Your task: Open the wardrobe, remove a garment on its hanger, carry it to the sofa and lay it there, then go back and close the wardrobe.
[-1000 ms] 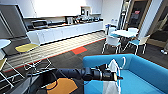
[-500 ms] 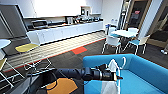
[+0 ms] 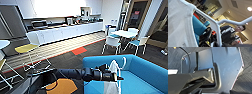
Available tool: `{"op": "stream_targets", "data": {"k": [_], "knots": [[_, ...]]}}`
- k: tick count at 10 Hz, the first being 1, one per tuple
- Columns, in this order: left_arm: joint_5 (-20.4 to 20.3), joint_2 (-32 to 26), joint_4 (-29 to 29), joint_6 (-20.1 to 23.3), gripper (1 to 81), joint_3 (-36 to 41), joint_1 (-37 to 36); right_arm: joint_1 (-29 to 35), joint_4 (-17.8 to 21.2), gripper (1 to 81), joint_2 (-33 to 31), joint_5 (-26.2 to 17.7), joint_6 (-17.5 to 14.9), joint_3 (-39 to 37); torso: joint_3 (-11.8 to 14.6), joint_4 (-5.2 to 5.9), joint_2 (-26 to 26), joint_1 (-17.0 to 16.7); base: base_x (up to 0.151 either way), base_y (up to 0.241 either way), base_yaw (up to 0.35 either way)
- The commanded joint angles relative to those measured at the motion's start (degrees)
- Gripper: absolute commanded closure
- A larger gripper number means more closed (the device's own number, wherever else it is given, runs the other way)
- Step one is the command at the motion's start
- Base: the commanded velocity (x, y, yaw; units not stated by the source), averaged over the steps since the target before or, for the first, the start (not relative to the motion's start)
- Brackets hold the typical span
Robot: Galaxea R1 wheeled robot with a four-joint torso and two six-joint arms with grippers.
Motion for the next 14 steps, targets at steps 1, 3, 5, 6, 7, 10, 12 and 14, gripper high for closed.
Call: {"op": "stream_targets", "data": {"k": [1, 3, 5, 6, 7, 10, 12, 14], "knots": [[-2.5, 0.8, 1.8, 0.5, 81.1, 2.2, -9.3, 1.6, -0.2, 1.0, 0.4, -3.1, -0.2, 0.5, 0.0, 0.0, 0.0, 0.0, 0.091, 0.0, 0.0], [-2.5, 0.8, 1.8, 0.5, 81.1, 2.2, -9.3, 1.7, -0.2, 1.0, 0.4, -3.1, -0.2, 0.6, 0.0, 0.0, 0.0, 0.1, 0.091, 0.0, 0.0], [-2.5, 0.8, 1.8, 0.5, 81.1, 2.2, -9.3, 1.7, -0.2, 1.0, 0.4, -3.1, -0.2, 0.6, -3.4, 0.0, 0.0, 0.1, 0.091, 0.0, 0.0], [-2.4, 1.0, 1.8, 0.5, 81.1, 2.2, -9.3, 1.7, -0.2, 1.0, 0.4, -3.2, -0.2, 0.6, -5.7, 0.0, 0.0, 0.0, 0.091, 0.0, 0.0], [-2.5, 1.1, 1.8, 0.5, 81.1, 2.2, -9.3, 1.7, -0.2, 1.0, 0.4, -3.1, -0.2, 0.6, -7.1, 0.0, 0.0, 0.0, 0.091, 0.0, 0.0], [-2.4, 1.4, 1.8, 0.5, 81.1, 2.2, -9.3, 1.7, -0.2, 1.0, 0.4, -3.2, -0.2, 0.6, -12.9, 0.0, 0.0, 0.1, 0.091, 0.0, 0.0], [-2.4, 2.1, 1.9, 0.5, 81.1, 2.1, -9.3, 1.7, -0.2, 1.0, 0.4, -3.2, -0.2, 0.6, -11.3, 0.0, 0.1, 0.1, 0.091, 0.0, 0.0], [-2.4, 3.2, 2.0, 0.5, 81.1, 1.8, -9.3, 1.7, -0.2, 1.0, 0.3, -3.2, -0.2, 0.6, -12.5, 0.0, 0.1, 0.1, 0.091, 0.0, 0.0]]}}
